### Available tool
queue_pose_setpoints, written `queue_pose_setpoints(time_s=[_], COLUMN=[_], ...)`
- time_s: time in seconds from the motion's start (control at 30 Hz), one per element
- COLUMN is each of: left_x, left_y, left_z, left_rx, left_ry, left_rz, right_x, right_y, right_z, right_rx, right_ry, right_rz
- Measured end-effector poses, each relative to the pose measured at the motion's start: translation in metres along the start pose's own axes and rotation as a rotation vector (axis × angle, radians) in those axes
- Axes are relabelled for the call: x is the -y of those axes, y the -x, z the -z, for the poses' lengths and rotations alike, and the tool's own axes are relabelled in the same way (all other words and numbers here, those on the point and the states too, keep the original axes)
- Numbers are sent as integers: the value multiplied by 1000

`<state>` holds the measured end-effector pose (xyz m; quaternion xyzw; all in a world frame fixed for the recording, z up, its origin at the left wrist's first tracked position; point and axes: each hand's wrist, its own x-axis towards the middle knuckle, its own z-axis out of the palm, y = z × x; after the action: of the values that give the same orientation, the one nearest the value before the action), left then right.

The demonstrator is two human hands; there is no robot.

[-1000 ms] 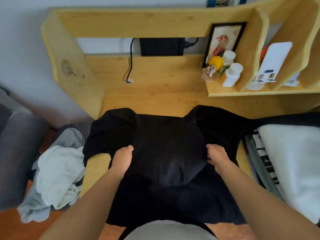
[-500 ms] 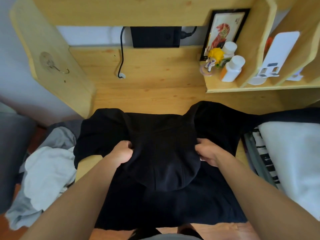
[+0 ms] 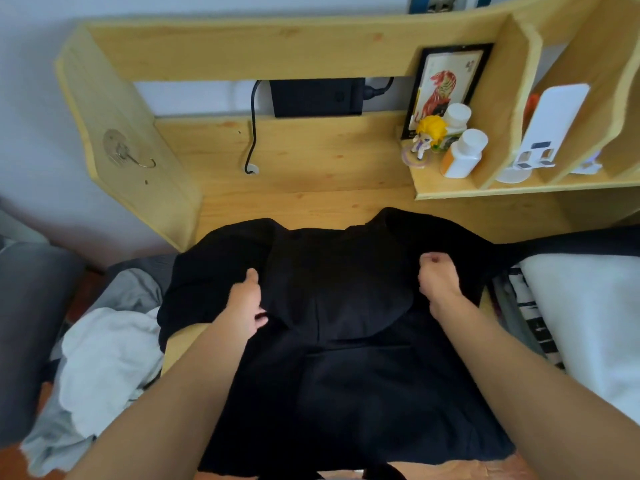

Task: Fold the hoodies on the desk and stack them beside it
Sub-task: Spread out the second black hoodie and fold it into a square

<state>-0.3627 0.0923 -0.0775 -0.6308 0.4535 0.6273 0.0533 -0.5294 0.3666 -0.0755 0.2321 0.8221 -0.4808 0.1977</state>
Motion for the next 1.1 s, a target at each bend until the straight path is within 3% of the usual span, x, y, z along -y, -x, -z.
queue_pose_setpoints(time_s=[0.1,0.2,0.3,0.37,0.47,0.57,0.63,0.67,0.73,0.8,0.97,1.03,1.1], left_x=[26,30,19,19,38,64,76,78,72,64,48,51,59], left_y=[1,-9,-11,-12,-12,-1,-4,-8,-15,-17,-12,-12,-14], left_z=[-14,-13,0,8,8,-2,-2,-1,-1,-2,0,-2,-3], left_rx=[76,63,206,144,-42,23,-21,-69,-51,69,286,231,113], left_ry=[-90,127,356,156,-453,-640,-410,-237,14,158,600,620,490], left_rz=[0,-26,-176,-303,-387,-451,-419,-322,-71,33,108,100,82], right_x=[-18,-31,-35,-42,-61,-74,-78,-79,-71,-64,-53,-58,-72], right_y=[18,18,7,12,28,51,60,60,59,52,43,43,43], right_z=[-10,-13,-11,-7,2,3,-5,-11,-23,-28,-24,-19,-17], right_rx=[133,221,231,209,20,-84,-39,8,130,245,521,511,406], right_ry=[116,194,-108,-156,310,450,514,488,174,-138,-665,-776,-684], right_rz=[-41,-89,-103,-114,-15,393,516,425,-33,-294,-434,-352,-289])
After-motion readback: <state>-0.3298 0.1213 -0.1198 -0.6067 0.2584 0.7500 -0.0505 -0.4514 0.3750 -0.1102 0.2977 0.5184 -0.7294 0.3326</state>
